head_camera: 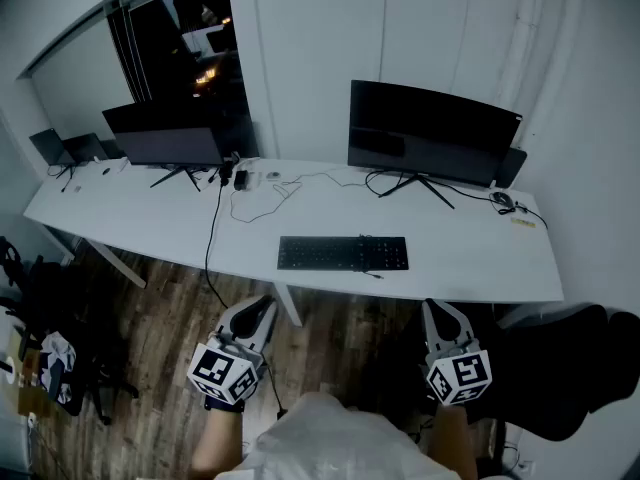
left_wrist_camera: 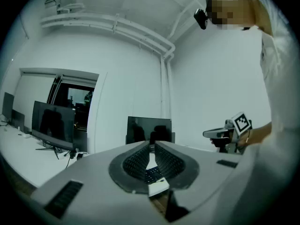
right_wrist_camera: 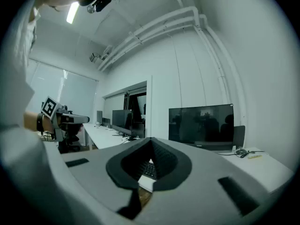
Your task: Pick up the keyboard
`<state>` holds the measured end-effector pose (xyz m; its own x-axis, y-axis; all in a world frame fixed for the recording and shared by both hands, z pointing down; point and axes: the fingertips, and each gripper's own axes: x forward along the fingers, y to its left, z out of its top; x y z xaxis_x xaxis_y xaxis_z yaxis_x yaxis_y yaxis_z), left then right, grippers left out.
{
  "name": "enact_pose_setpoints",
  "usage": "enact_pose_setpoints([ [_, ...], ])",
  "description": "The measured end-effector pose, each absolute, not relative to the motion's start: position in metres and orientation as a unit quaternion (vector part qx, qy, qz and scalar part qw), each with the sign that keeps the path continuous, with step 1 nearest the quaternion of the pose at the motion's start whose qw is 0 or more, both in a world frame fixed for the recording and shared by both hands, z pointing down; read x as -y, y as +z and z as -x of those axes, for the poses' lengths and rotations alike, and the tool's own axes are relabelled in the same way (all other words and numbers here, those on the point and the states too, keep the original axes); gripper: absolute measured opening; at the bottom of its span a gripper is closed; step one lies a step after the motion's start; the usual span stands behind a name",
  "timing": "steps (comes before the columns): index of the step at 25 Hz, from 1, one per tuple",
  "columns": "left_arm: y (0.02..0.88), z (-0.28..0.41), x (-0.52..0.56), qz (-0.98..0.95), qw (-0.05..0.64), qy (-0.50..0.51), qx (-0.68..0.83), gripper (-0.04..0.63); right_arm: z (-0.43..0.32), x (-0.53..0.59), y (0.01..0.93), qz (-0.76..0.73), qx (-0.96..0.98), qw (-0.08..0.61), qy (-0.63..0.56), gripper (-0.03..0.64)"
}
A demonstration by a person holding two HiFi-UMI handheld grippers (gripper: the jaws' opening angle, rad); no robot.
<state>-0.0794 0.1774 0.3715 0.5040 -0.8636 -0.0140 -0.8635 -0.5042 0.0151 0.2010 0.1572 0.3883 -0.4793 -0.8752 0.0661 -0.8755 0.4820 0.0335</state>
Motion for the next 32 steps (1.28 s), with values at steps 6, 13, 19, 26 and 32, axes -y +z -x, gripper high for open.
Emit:
enact_pose_setpoints([
  [6, 0.376, 0.069, -0.176, -0.869, 0.008, -0.011, 0.494, 0.034, -0.206, -0.156, 0.385, -0.508, 0.861, 0.040, 0.000, 0.000],
  [13, 0.368, 0.063, -0.175, -0.865, 0.016, -0.005, 0.501, 0.034, -0.209, -0.152, 0.388, -0.495, 0.869, 0.017, 0.013, 0.000],
  [19, 0.373, 0.063, -0.174, -0.862, 0.019, 0.000, 0.506, 0.034, -0.212, -0.148, 0.388, -0.486, 0.874, -0.003, 0.018, 0.003],
  [26, 0.372, 0.056, -0.174, -0.862, 0.024, 0.005, 0.507, 0.034, -0.207, -0.147, 0.392, -0.477, 0.879, 0.007, 0.013, 0.003],
  [32, 0.382, 0.050, -0.175, -0.868, 0.019, 0.002, 0.496, 0.034, -0.212, -0.150, 0.395, -0.481, 0.877, 0.010, 0.017, 0.003],
])
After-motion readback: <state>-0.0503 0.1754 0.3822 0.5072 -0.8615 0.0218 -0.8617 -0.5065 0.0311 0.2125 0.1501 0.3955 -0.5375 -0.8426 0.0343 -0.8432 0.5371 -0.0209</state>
